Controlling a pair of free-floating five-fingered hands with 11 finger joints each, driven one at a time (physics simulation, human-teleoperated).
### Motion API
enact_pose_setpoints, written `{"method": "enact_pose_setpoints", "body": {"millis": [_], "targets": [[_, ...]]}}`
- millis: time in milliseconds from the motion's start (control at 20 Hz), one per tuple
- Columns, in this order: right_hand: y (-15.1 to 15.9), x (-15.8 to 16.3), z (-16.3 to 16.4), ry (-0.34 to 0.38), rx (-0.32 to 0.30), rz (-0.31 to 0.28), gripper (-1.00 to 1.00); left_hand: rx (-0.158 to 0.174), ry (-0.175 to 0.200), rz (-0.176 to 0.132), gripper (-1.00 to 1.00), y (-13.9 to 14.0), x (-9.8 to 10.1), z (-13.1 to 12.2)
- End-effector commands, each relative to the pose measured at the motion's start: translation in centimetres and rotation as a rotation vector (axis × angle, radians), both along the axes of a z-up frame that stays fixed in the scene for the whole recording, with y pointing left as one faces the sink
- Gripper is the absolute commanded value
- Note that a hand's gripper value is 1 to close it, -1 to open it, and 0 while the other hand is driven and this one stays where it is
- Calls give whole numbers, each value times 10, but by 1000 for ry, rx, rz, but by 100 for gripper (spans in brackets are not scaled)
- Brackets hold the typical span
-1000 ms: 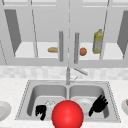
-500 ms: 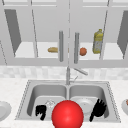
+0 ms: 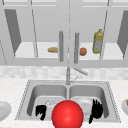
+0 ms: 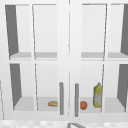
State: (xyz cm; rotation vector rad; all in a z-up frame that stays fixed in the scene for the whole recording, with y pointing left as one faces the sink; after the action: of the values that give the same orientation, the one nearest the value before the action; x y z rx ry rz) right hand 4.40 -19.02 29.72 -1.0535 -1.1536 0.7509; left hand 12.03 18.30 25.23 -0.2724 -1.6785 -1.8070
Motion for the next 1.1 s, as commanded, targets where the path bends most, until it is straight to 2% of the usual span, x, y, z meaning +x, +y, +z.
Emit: {"method": "enact_pose_setpoints", "body": {"millis": [0,500,550,650,850,900,1050], "targets": [[0,-2,-12,57,-76,102,-100,0,0,0,0,0,0,0],[-1,0,-50,107,-44,313,-100,0,0,0,0,0,0,0],[0,0,-51,111,-17,313,-100,0,0,0,0,0,0,0],[3,0,-49,118,-7,262,-100,0,0,0,0,0,0,0],[3,-2,-52,127,-5,267,-100,0,0,0,0,0,0,0],[2,-1,-53,128,-6,287,-100,0,0,0,0,0,0,0],[-1,0,-52,64,-21,378,-100,0,0,0,0,0,0,0]]}}
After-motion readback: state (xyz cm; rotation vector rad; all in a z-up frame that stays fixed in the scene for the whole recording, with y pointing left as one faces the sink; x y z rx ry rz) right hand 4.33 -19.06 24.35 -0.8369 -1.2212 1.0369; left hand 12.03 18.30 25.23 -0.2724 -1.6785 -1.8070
